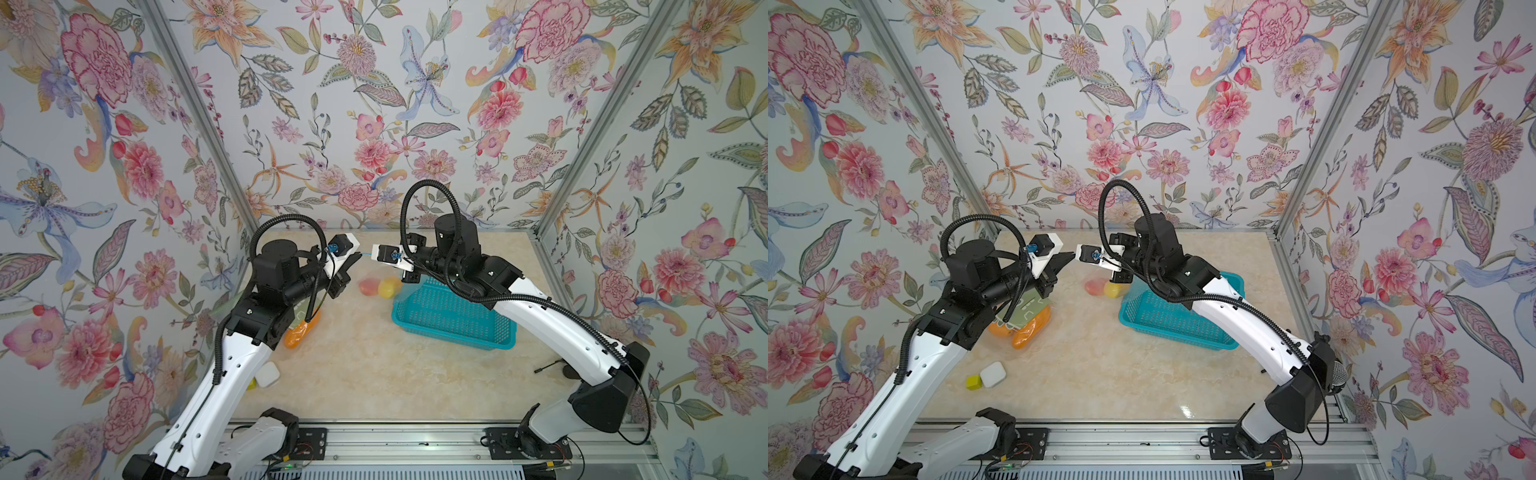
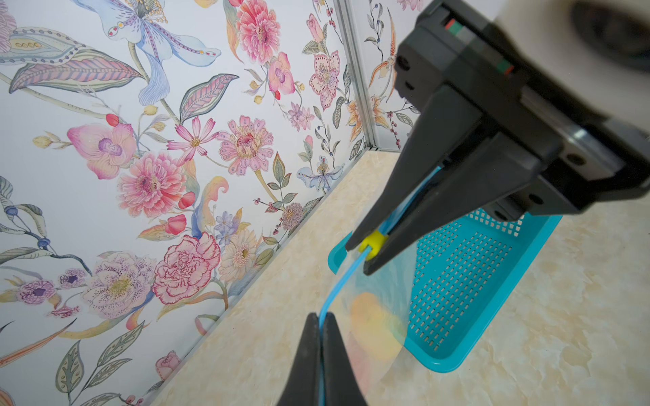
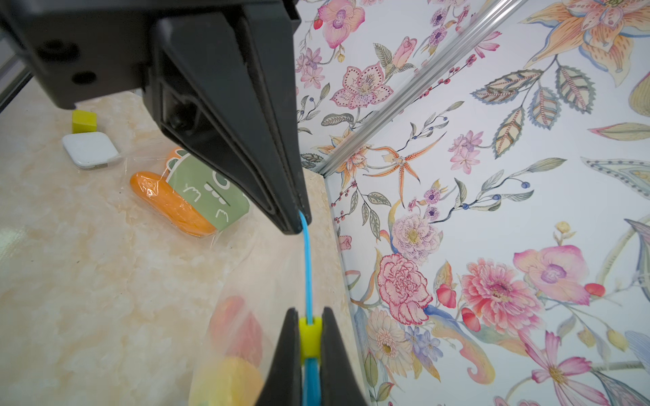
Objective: Place the mango in a zip-top bag and seal the zipper
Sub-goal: Zip the zipper on the zipper food storage bag.
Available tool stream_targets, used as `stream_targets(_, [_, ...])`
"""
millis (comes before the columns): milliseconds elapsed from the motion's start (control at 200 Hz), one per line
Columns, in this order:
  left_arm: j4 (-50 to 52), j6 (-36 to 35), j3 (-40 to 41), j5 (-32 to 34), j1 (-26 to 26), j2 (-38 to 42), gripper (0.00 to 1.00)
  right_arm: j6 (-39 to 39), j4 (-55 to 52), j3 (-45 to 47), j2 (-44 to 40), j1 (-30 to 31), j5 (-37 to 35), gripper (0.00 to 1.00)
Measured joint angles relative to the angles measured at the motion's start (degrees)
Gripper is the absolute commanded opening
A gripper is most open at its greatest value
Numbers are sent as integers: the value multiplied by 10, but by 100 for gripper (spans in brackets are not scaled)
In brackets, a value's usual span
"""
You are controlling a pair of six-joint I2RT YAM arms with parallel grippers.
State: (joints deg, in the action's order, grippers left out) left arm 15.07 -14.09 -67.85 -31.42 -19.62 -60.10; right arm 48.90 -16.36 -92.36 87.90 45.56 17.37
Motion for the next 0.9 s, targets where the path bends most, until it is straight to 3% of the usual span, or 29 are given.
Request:
stream_targets(510, [-45, 81, 1, 103, 15, 5, 0, 6, 10, 79, -92, -91, -7, 0])
stream_targets(901, [-49, 101, 1, 183, 37, 25, 0, -13, 22, 88, -98, -130, -14, 0])
